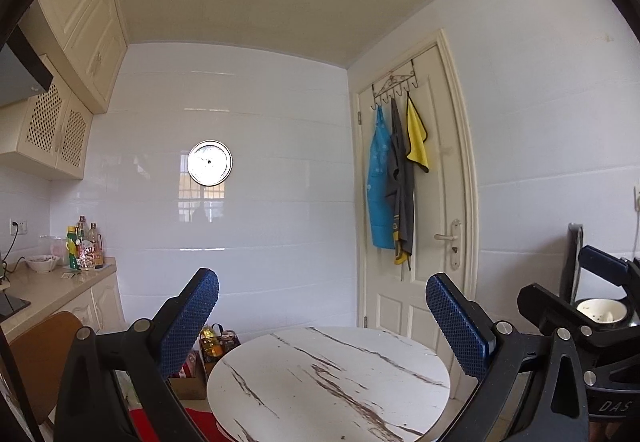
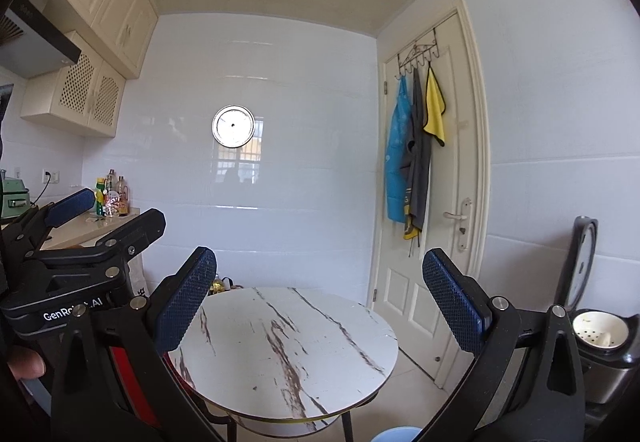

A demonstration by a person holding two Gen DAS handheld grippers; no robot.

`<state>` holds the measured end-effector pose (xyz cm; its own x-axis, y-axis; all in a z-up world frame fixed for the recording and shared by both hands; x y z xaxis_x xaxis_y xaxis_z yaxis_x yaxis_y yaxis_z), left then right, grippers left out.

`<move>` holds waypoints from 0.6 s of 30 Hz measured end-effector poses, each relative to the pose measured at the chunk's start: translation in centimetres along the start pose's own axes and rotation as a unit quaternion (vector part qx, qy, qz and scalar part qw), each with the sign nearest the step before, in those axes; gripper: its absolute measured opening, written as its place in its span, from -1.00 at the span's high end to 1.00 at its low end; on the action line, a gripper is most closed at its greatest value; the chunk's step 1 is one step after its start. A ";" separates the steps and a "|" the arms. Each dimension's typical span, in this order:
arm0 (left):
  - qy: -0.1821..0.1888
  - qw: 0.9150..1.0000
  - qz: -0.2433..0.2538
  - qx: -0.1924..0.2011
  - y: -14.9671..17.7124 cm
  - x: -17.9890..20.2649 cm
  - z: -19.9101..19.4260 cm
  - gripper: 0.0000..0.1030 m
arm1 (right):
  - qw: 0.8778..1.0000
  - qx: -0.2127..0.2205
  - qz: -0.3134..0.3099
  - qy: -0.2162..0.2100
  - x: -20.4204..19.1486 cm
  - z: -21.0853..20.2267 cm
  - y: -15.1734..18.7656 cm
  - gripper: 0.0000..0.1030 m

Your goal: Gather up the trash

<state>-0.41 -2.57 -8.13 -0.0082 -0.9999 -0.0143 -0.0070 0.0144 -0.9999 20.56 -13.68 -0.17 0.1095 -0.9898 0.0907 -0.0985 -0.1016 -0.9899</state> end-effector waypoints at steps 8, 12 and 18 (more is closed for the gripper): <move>0.001 1.000 0.006 0.004 -0.2 1.7 -0.3 -0.99 | 0.999 0.024 0.005 0.020 0.4 -0.9 0.0 -1.00; -0.003 1.000 0.005 0.004 0.0 2.2 -0.4 -0.99 | 0.999 0.025 0.007 0.022 0.5 -1.1 0.0 -1.00; -0.011 1.000 0.005 0.001 -0.5 2.2 1.9 -0.99 | 0.999 0.024 0.008 0.024 0.5 -1.3 0.2 -1.00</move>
<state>1.43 -4.83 -7.69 0.0135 -0.9996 -0.0247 -0.0057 0.0246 -0.9997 19.35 -14.30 -0.17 0.0597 -0.9951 0.0789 -0.0513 -0.0820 -0.9953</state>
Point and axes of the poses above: each gripper's, at about its wrist camera, not at the fingertips, and z roughly the way its jaws point, x to its right, y to its underside, the point moved 1 cm from there along z, roughly the way its jaws point, and after that the axes turned 2 degrees about -x, right-handed, at the moved point
